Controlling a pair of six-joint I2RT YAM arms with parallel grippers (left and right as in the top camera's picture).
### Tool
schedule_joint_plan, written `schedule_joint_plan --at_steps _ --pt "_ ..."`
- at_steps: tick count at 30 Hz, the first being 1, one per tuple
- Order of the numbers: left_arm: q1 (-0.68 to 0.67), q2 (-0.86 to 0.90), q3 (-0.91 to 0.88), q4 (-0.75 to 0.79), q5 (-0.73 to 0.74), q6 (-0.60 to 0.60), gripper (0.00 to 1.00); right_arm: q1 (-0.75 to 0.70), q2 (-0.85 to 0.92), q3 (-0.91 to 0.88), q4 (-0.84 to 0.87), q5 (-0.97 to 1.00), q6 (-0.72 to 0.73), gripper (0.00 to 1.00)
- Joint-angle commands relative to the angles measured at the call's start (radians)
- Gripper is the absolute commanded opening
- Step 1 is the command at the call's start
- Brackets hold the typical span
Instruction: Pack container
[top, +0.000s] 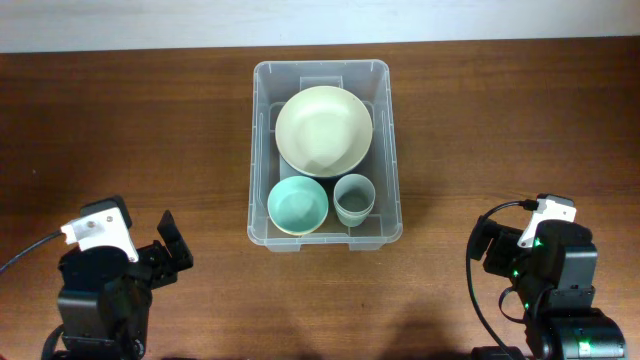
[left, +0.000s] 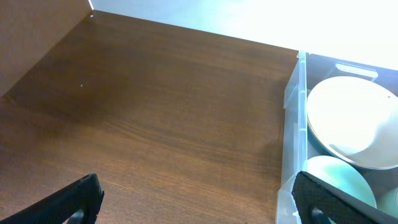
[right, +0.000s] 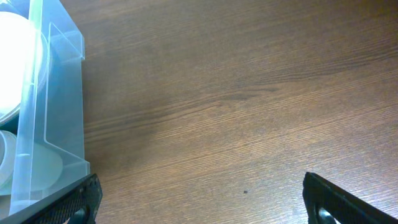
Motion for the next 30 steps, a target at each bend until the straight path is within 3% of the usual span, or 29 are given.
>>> schedule_joint_plan --at_steps 1,13,19,27,30 --pt "0.001 -0.002 -0.012 0.005 -0.007 0.001 1.0 0.005 -0.002 -0.007 0.0 0.035 0.0 0.99" --pt "0.001 -0.002 -0.012 0.005 -0.007 0.001 1.0 0.005 -0.011 -0.007 -0.021 0.108 0.001 0.99" --pt "0.001 -0.002 -0.012 0.005 -0.007 0.001 1.0 0.051 -0.236 -0.067 0.12 0.082 -0.13 0.99" --pt "0.001 -0.002 -0.012 0.004 -0.007 0.001 1.0 0.079 -0.604 -0.313 0.251 0.011 -0.155 0.99" --pt "0.001 -0.002 -0.012 0.004 -0.007 0.001 1.0 0.079 -0.629 -0.396 0.38 -0.04 -0.155 0.99"
